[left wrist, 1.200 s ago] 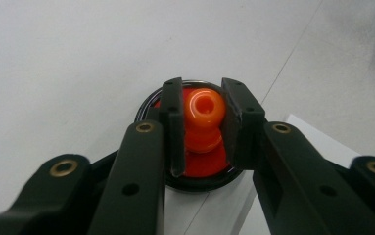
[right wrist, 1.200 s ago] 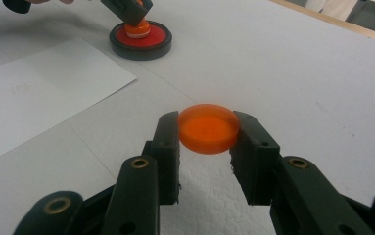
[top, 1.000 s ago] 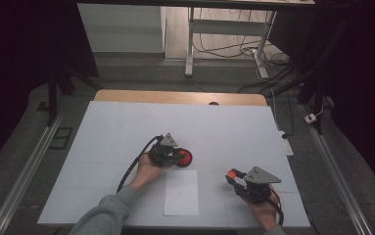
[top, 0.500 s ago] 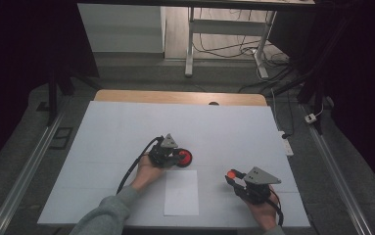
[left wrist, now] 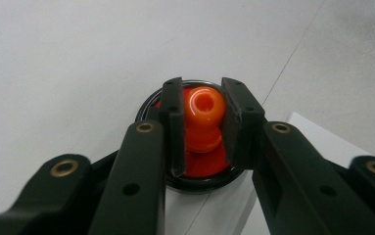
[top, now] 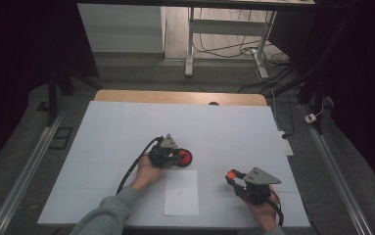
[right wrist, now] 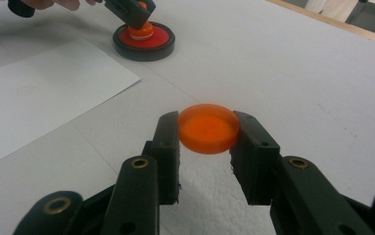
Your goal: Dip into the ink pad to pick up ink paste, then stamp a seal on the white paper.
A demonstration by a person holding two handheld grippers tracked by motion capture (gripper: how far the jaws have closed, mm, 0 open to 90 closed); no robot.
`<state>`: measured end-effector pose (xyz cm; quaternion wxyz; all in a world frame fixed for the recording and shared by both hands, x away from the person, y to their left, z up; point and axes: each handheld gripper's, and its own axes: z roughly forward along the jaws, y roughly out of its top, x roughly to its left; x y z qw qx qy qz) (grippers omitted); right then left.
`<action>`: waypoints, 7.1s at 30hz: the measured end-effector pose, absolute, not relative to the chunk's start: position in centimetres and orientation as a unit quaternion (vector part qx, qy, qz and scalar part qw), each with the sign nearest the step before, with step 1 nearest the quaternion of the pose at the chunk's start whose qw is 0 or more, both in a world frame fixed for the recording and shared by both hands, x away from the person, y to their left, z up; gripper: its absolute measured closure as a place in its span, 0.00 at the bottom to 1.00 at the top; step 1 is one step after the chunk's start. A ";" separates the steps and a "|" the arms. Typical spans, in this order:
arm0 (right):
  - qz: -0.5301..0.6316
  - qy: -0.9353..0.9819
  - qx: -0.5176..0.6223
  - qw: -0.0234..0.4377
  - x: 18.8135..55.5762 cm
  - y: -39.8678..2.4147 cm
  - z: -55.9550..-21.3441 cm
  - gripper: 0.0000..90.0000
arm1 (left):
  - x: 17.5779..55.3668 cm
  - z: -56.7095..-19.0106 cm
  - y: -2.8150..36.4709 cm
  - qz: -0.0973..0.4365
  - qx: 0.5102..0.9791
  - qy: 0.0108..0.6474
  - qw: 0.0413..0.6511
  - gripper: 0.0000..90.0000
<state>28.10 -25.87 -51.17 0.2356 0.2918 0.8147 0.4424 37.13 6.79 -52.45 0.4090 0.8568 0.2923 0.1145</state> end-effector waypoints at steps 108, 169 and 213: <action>0.450 0.809 0.296 0.234 28.3 -26.2 -51.1 0.72 | 36.9 -50.3 8.0 0.143 0.815 0.297 0.477 0.81; 0.447 0.811 0.299 0.231 28.6 -26.5 -51.2 0.72 | 30.7 -45.2 11.3 0.081 0.814 0.255 0.515 0.80; 0.450 0.811 0.299 0.226 28.7 -26.6 -51.3 0.72 | 28.9 -47.8 9.8 0.042 0.845 0.235 0.478 0.80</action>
